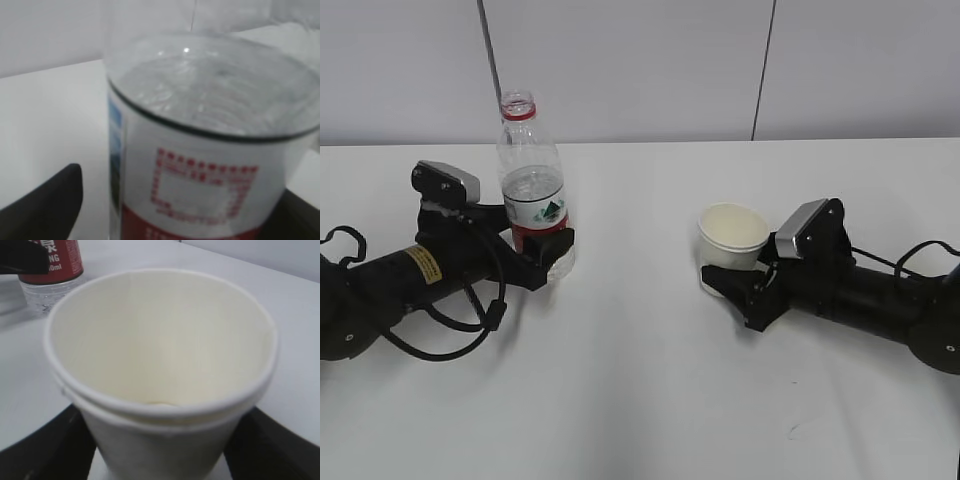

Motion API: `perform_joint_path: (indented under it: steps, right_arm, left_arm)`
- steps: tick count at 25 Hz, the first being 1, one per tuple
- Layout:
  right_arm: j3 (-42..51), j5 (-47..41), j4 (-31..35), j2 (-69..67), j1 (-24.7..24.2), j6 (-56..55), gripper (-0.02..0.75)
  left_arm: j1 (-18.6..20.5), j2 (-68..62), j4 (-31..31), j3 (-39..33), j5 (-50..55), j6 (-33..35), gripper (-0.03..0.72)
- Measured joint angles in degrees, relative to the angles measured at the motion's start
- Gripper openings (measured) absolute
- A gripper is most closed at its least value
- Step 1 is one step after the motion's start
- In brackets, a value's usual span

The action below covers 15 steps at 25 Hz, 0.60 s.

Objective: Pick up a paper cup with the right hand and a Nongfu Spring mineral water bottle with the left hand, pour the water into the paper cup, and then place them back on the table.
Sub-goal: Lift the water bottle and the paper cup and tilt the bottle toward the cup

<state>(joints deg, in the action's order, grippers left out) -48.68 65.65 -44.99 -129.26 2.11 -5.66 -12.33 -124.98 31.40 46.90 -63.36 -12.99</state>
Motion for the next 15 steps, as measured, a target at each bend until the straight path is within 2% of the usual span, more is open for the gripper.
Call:
perform_joint_path:
  steps: [9, 15]
  right_arm:
    - [-0.09, -0.10, -2.10, 3.88, 3.10, -5.09, 0.526]
    - [-0.09, 0.00, -6.26, 5.49, 3.19, -9.47, 0.526]
  left_arm:
    - [0.00, 0.00, -0.46, 0.06, 0.00, 0.25, 0.437]
    - [0.00, 0.41, -0.46, 0.11, 0.46, 3.42, 0.389]
